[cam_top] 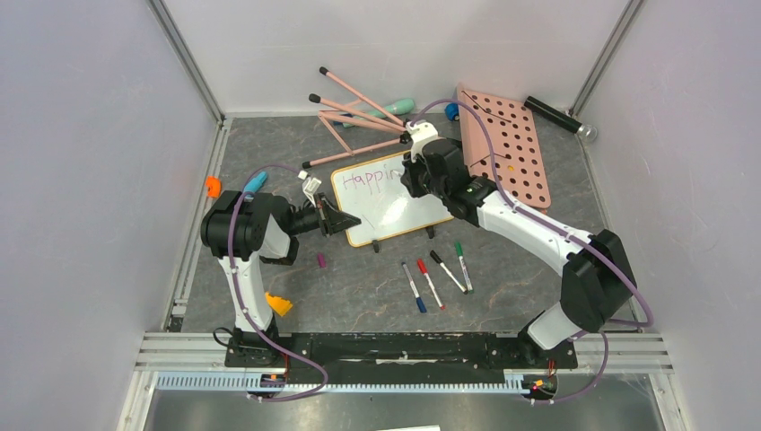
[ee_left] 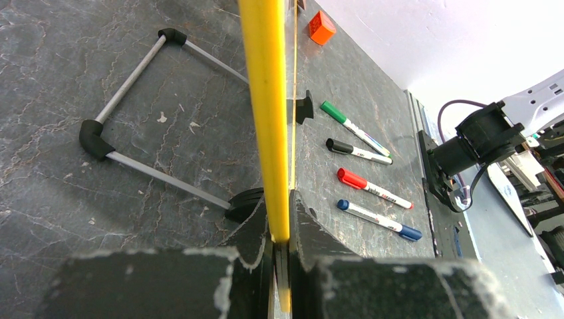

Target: Write a sentence on the whiteboard

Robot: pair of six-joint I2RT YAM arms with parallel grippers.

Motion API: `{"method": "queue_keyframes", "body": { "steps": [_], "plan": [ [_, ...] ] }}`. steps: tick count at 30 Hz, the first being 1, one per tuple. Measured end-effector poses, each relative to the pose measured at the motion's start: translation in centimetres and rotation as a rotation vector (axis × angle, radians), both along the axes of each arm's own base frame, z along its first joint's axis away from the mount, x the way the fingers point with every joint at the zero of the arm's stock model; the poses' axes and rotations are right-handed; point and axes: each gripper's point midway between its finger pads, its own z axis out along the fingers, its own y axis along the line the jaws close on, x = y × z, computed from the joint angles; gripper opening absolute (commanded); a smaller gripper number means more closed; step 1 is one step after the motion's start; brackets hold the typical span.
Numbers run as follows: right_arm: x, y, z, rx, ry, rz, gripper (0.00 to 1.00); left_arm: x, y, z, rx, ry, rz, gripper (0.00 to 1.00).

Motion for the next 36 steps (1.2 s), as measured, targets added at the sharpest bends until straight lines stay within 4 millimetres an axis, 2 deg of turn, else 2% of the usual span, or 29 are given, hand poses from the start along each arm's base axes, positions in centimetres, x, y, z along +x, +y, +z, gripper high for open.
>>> {"method": "queue_keyframes", "body": {
  "steps": [11, 22, 31, 36],
  "plan": [
    [0.0, -0.1, -0.1, 0.000, 0.003, 0.000, 0.00, 0.0, 0.0, 0.0, 0.000, 0.001, 0.001, 0.08],
    [-1.0, -0.9, -1.6, -0.016, 0.033, 0.003, 0.00, 0.0, 0.0, 0.0, 0.000, 0.001, 0.001, 0.08],
    [-1.2, -1.1, -1.3, -0.011, 0.034, 0.006, 0.00, 0.0, 0.0, 0.0, 0.000, -0.002, -0.001, 0.08],
    [-1.2, -1.3, -0.3, -0.002, 0.019, 0.003, 0.00, 0.0, 0.0, 0.0, 0.000, -0.003, -0.002, 0.08]
  ]
}}
